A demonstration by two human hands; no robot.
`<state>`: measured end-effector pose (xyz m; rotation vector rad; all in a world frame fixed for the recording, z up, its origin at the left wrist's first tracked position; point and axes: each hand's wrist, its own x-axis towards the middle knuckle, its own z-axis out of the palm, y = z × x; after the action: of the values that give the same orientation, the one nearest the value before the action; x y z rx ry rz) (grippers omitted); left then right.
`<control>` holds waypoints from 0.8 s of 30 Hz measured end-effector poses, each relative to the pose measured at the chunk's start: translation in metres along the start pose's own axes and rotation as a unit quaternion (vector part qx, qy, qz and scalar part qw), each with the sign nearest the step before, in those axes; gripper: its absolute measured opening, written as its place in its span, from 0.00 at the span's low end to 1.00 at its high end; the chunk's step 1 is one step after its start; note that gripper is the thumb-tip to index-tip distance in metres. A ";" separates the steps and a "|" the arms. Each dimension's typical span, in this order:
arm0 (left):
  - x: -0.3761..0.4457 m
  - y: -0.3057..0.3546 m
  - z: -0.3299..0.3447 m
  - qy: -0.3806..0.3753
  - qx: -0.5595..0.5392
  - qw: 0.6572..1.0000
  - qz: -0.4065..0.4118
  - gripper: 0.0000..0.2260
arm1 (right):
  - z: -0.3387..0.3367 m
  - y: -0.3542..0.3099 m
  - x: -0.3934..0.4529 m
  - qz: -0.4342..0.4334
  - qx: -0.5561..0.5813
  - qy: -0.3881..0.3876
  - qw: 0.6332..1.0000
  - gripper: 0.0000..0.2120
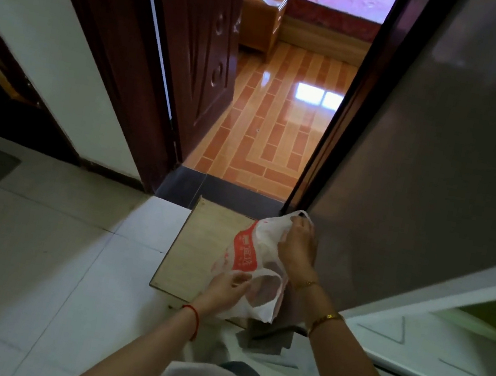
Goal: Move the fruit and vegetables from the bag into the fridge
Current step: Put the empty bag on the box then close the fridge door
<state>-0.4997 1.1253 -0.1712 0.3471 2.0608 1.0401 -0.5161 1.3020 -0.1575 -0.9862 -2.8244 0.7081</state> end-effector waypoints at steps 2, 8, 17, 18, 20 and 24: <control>-0.004 0.004 -0.015 0.037 0.045 0.998 0.031 0.15 | -0.011 -0.005 -0.013 -0.022 0.028 0.007 0.999 0.19; -0.034 0.017 -0.065 0.159 0.158 0.960 0.169 0.18 | -0.040 -0.006 -0.078 -0.070 0.084 0.032 0.994 0.21; -0.097 0.008 -0.075 0.144 0.194 0.916 0.319 0.21 | -0.060 0.005 -0.199 -0.056 0.071 0.106 0.990 0.20; -0.103 0.007 -0.074 0.141 0.202 0.910 0.332 0.21 | -0.062 0.006 -0.213 -0.050 0.073 0.119 0.989 0.20; -0.116 0.005 -0.073 0.137 0.224 0.897 0.355 0.21 | -0.070 0.009 -0.240 -0.047 0.067 0.147 0.986 0.19; -0.142 0.011 -0.069 0.125 0.245 0.880 0.387 0.21 | -0.083 0.024 -0.289 -0.005 0.067 0.173 0.983 0.21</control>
<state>-0.4598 1.0163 -0.0636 1.4587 2.4675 1.0073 -0.2562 1.1771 -0.0694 -0.9648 -2.4495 0.6436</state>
